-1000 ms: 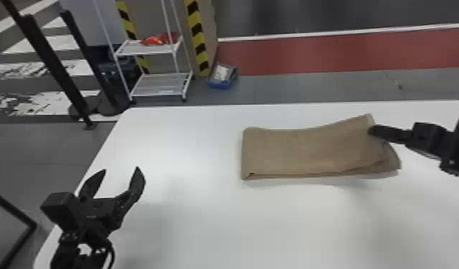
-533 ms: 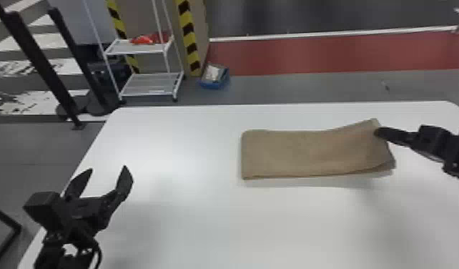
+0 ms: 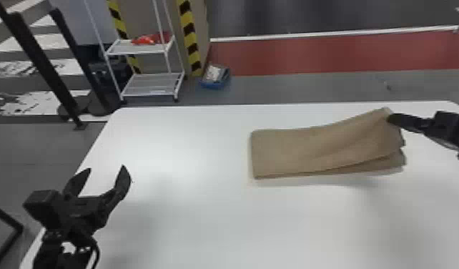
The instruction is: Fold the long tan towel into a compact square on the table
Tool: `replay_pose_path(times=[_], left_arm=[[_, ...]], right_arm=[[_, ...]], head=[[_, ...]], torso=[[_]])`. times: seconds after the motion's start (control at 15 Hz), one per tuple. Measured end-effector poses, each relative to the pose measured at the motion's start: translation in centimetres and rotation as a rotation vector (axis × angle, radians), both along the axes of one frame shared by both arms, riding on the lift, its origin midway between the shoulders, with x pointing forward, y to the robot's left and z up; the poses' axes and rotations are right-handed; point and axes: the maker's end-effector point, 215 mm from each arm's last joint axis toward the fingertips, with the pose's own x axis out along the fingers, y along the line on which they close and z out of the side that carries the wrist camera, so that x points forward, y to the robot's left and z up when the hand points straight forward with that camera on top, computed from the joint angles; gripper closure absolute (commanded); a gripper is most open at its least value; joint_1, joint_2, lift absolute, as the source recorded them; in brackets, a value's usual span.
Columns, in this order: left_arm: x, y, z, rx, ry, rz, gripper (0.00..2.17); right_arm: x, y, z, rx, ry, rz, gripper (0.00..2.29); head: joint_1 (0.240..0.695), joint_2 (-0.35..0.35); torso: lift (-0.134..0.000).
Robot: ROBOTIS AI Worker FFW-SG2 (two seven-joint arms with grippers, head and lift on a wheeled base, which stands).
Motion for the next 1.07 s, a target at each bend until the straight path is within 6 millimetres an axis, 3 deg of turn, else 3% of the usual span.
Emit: replay_pose_path(times=[0.07,0.13,0.2,0.47,0.73,1.07], left_arm=[[0.1,0.0,-0.1,0.0,0.002,-0.001,0.15],[0.1,-0.2,-0.1,0.0,0.002,-0.005,0.15],[0.1,-0.3,-0.1,0.0,0.001,-0.008,0.15],[-0.1,-0.2,-0.2,0.007,0.004,-0.01,0.15],[-0.2,-0.1,-0.2,0.008,0.004,-0.01,0.15],[-0.2,-0.4,-0.3,0.007,0.005,-0.016,0.15]], right_arm=[[-0.1,-0.2,-1.0,-0.005,0.018,-0.004,1.22],[-0.2,-0.2,-2.4,-0.007,0.038,-0.01,0.29],[-0.1,-0.2,-3.6,-0.007,0.054,-0.017,0.0],[-0.2,-1.5,-4.9,-0.017,0.08,-0.039,0.04],[-1.4,-4.9,-4.9,-0.074,0.136,-0.041,0.09],[-0.8,-6.7,-7.4,-0.163,0.193,-0.044,0.14]], head=[[0.695,0.131],[0.695,0.128],[0.695,0.127],[0.695,0.118],[0.695,0.087],[0.695,0.062]], torso=[[-0.123],[-0.123],[-0.123],[-0.123],[-0.123],[-0.123]])
